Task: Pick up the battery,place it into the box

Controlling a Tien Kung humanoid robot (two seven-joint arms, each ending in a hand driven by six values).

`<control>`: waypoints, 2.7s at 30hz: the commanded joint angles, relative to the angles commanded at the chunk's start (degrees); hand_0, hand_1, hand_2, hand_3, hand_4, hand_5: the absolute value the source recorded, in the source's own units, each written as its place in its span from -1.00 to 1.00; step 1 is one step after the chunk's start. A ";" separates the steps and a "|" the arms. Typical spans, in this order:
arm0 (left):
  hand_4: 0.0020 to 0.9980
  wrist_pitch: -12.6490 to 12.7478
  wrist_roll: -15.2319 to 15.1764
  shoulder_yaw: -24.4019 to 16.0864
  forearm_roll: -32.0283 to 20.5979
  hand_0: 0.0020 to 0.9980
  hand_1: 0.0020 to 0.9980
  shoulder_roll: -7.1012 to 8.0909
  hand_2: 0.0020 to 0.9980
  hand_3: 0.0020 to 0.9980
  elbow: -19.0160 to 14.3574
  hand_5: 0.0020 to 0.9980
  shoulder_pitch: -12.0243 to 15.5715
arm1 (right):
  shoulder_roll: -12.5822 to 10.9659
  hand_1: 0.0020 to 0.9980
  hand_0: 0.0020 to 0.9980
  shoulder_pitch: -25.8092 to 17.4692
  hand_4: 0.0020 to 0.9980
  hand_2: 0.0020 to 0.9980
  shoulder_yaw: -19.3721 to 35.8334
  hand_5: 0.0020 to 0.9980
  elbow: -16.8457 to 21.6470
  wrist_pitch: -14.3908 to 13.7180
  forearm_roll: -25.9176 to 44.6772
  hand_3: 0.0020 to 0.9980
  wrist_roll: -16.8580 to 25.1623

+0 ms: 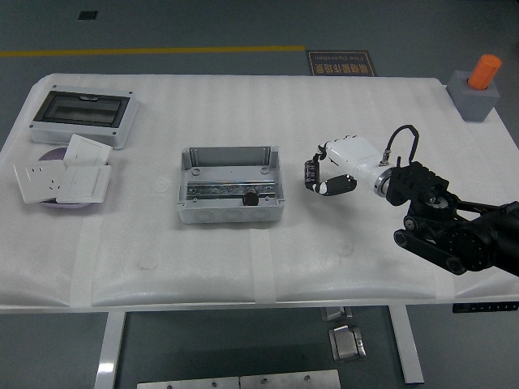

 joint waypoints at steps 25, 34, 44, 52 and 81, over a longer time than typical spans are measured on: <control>0.07 -0.56 0.74 -1.43 1.30 0.21 0.25 0.01 -0.11 0.25 0.20 0.01 0.32 | 4.78 0.43 0.68 -3.12 0.75 0.49 7.19 0.15 13.21 2.59 -3.06 0.62 -3.10; 0.07 -0.78 0.93 -1.80 1.70 0.21 0.25 0.07 -0.11 0.25 0.23 0.01 0.26 | 5.07 0.71 0.94 -2.98 0.98 0.78 7.34 0.28 12.11 2.74 -3.13 0.97 -2.96; 0.08 -0.87 1.00 -1.81 1.74 0.21 0.25 0.03 -0.11 0.25 0.24 0.01 0.32 | 3.29 0.79 1.00 -3.81 1.00 0.83 9.98 0.39 13.23 1.98 -3.08 1.00 -2.95; 0.08 -0.73 0.93 -1.54 1.36 0.21 0.25 0.05 -0.12 0.24 0.29 0.00 0.39 | -0.69 0.78 1.00 -5.63 1.00 0.80 15.25 0.39 12.34 1.26 -0.27 1.00 -2.35; 0.10 -0.91 0.99 -1.42 1.02 0.22 0.26 0.09 -0.10 0.25 0.40 -0.01 0.94 | -5.39 0.54 0.83 -13.47 1.00 0.62 35.58 0.30 12.45 1.34 7.39 0.72 1.49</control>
